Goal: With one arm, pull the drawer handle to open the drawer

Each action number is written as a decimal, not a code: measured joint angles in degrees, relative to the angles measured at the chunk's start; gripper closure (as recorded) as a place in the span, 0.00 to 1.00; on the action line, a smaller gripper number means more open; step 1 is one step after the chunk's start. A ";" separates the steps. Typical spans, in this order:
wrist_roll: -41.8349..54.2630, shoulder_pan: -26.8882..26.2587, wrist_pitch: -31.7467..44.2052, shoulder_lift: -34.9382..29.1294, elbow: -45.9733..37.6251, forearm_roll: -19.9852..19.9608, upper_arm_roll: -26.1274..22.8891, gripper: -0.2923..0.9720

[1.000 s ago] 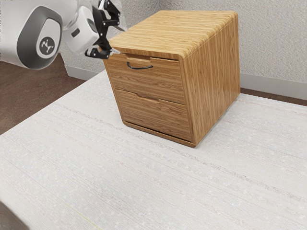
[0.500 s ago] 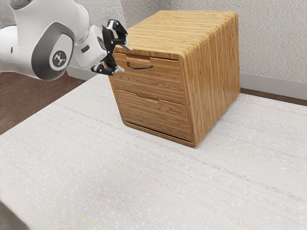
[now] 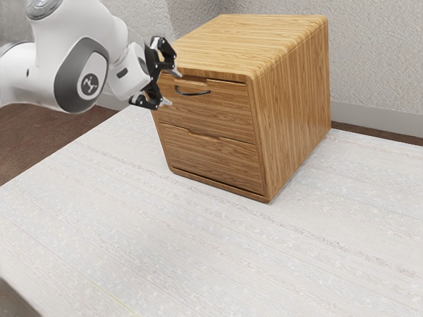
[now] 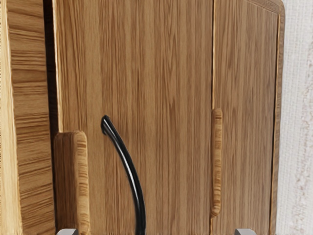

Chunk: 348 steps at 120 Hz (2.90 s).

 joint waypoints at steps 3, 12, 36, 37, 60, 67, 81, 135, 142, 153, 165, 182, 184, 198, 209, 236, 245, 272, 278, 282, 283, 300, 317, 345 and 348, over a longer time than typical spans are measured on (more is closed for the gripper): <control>0.03 0.12 0.01 0.34 0.41 0.02 0.00 0.47; 0.11 0.50 0.03 1.27 1.36 0.06 -0.01 0.47; 0.27 0.63 0.07 3.72 2.53 0.10 -0.07 0.46; 0.28 0.56 0.08 3.81 2.54 0.10 -0.07 0.46; 0.36 -1.21 0.11 5.06 2.91 0.01 -0.18 0.46; 0.36 -1.37 0.13 5.55 2.89 -0.05 -0.14 0.46; 0.38 -0.94 0.14 5.38 2.89 -0.03 -0.04 0.46; 0.46 -0.50 0.17 6.70 2.95 0.02 1.04 0.47; 0.48 -0.54 0.17 6.73 2.96 0.02 1.10 0.48; 0.51 -0.82 0.17 6.73 2.97 0.05 1.13 0.51; 0.54 -0.95 0.20 6.80 2.98 0.04 1.13 0.53; 0.57 -0.91 0.25 6.82 2.98 0.05 1.13 0.55; 0.58 -0.90 0.26 6.82 2.97 0.05 1.13 0.56; 0.60 -0.87 0.26 6.71 2.90 -0.01 1.13 0.59; 0.61 -0.83 0.22 6.20 2.81 -0.07 1.13 0.62; 0.59 -1.01 0.15 5.22 2.28 -0.21 1.14 0.64; 0.58 -1.00 0.19 5.25 2.12 -0.24 1.19 0.64; 0.54 -0.85 0.23 5.27 1.04 -0.26 1.24 0.63; 0.53 -1.04 0.17 5.04 0.80 -0.25 1.53 0.64; 0.52 -1.05 0.14 4.70 0.60 -0.25 1.69 0.65; 0.51 -1.04 0.13 4.62 0.56 -0.25 1.73 0.65; 0.48 -0.97 -0.02 3.46 0.01 -0.24 1.89 0.67; 0.44 -1.05 -0.15 2.74 -0.49 -0.24 1.92 0.66; 0.37 -0.78 -0.16 0.14 -3.11 -0.31 2.03 0.65; 0.36 -0.71 -0.16 0.07 -3.28 -0.31 1.97 0.65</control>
